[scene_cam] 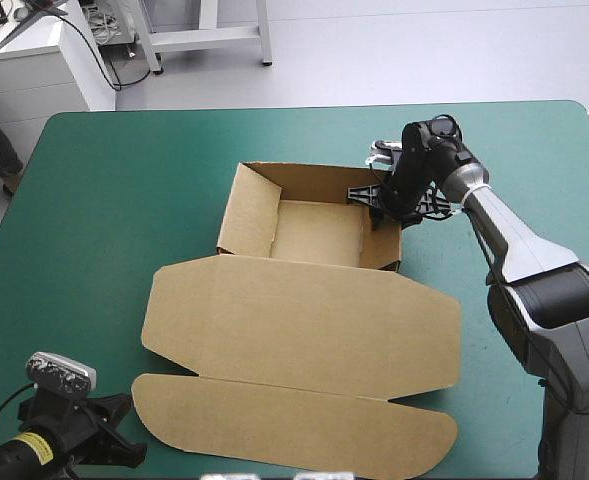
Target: Fold the box
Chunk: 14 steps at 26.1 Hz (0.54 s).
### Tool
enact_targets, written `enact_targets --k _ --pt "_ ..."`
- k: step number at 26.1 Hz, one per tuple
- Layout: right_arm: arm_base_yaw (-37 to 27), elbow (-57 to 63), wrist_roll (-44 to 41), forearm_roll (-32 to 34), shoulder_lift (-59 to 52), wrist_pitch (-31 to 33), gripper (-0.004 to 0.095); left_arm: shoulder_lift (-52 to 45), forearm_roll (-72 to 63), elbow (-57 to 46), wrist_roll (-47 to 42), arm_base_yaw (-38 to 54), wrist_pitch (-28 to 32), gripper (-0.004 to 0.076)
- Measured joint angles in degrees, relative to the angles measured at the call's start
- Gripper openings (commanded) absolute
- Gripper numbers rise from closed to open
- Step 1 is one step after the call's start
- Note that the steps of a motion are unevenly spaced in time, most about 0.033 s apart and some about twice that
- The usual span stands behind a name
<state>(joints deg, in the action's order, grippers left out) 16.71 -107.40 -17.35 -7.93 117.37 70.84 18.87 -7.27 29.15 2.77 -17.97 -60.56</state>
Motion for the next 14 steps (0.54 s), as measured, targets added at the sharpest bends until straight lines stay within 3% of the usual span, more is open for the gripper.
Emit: enact_targets --k 2,14 --pt "0.0 0.0 0.0 0.2 0.3 -0.1 -0.0016 -1.1 0.0 -0.5 0.0 0.0 -0.2 -0.0008" --pt "-2.6 0.1 0.2 1.1 -0.1 -0.1 -0.0002 -1.6 -0.1 -0.7 0.2 0.0 -0.7 -0.0008"
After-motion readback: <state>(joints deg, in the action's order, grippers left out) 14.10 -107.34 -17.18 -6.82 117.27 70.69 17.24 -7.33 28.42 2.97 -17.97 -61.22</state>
